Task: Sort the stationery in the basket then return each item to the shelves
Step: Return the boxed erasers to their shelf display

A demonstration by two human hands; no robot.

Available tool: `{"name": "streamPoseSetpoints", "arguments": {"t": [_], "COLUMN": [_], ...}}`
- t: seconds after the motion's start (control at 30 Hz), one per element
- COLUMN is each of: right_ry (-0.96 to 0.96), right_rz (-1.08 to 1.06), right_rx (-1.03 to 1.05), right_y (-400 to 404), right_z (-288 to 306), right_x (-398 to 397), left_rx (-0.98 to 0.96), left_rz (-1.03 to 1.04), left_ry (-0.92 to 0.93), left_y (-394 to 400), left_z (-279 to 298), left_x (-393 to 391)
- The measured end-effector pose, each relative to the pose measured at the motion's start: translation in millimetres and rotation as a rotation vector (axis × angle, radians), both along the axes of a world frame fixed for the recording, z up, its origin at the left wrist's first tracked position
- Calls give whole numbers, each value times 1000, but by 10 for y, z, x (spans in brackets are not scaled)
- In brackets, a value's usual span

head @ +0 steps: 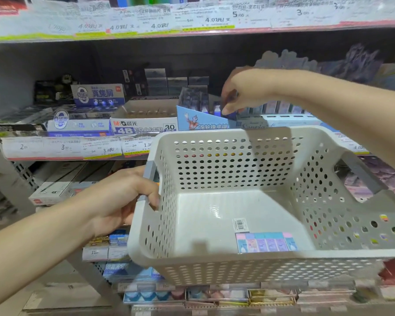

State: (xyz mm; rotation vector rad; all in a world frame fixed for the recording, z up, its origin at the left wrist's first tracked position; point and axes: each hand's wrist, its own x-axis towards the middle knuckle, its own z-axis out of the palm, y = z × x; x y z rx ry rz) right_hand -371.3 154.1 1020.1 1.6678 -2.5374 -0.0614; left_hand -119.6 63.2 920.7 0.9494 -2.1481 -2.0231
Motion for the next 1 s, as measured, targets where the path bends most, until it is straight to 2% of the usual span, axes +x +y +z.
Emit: {"name": "streamPoseSetpoints", "arguments": {"t": [0.13, 0.8, 0.87, 0.97, 1.0], "right_ry": [1, 5, 2, -25, -70], "right_rz": [12, -67, -68, 47, 88], "right_rx": [105, 98, 36, -219, -203], "right_y": [1, -36, 47, 174, 202], "right_z": [29, -45, -17, 5, -26], "right_x": [28, 39, 104, 357, 472], "left_rx": [-7, -5, -10, -15, -17], "left_rz": [15, -11, -8, 3, 6], "left_ry": [-1, 5, 1, -12, -18], "left_y": [0, -60, -61, -72, -74], "left_z": [0, -6, -5, -9, -10], "left_x": [-2, -11, -13, -24, -27]}}
